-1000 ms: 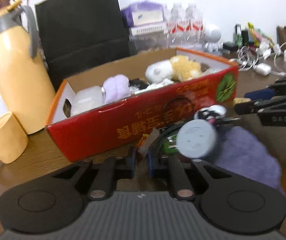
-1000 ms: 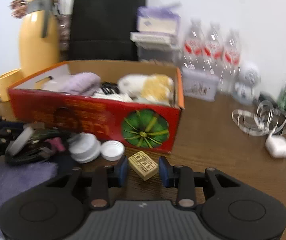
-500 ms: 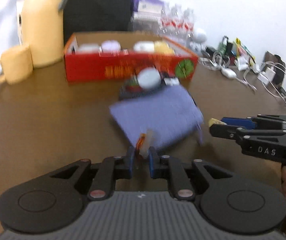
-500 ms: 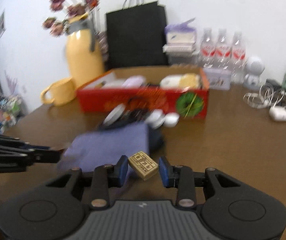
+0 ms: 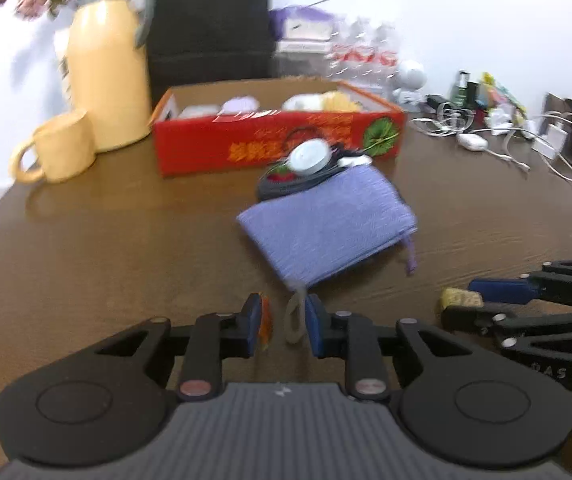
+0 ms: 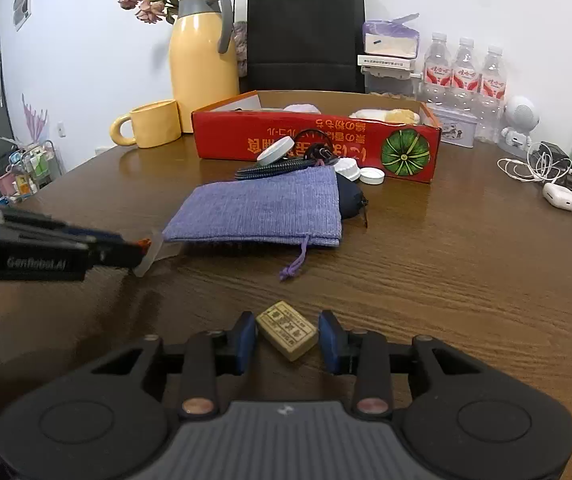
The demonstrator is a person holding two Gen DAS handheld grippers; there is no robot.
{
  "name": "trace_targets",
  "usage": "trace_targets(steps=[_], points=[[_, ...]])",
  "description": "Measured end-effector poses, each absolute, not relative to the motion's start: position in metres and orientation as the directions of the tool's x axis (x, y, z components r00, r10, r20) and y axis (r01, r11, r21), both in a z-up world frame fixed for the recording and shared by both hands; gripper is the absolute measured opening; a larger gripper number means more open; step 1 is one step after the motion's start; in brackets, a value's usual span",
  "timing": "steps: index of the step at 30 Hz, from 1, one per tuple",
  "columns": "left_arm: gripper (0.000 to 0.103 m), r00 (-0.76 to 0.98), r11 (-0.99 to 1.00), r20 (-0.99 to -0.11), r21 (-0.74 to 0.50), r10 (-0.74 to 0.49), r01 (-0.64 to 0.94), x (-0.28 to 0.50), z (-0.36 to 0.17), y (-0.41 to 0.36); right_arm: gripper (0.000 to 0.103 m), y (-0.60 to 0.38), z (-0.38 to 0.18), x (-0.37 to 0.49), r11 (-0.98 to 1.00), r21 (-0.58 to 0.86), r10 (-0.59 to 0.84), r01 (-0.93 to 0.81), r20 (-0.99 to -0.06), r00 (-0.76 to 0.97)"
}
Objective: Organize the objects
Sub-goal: 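Carry the beige block into the red box with the right tool and release it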
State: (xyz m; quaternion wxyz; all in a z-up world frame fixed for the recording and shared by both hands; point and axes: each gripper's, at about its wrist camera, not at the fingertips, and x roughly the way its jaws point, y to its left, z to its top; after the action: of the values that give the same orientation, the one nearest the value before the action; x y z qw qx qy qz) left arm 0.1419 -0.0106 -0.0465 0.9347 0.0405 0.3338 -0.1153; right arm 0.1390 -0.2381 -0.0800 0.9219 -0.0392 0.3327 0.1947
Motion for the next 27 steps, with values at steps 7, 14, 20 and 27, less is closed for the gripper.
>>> trace_targets(steps=[7,14,20,27], points=[[0.015,0.713,0.968,-0.681,0.022,-0.168,0.249,0.164,-0.059,-0.026,0.034,-0.238,-0.08,0.138,0.921,0.049,0.33,-0.387,-0.628,0.705],[0.003,0.73,0.962,-0.648,-0.019,-0.218,0.271,0.143,-0.051,-0.017,0.033,-0.235,-0.079,0.136,0.925,0.028,0.312,-0.379,-0.629,0.713],[0.003,0.731,0.95,-0.61,-0.141,-0.305,0.279,0.105,-0.032,0.006,0.033,-0.231,-0.069,0.116,0.93,0.023,0.305,-0.366,-0.603,0.737],[0.003,0.799,0.931,-0.48,-0.207,-0.363,0.299,0.078,0.016,0.039,0.033,-0.241,-0.031,0.091,0.92,0.1,0.369,-0.379,-0.544,0.753]])
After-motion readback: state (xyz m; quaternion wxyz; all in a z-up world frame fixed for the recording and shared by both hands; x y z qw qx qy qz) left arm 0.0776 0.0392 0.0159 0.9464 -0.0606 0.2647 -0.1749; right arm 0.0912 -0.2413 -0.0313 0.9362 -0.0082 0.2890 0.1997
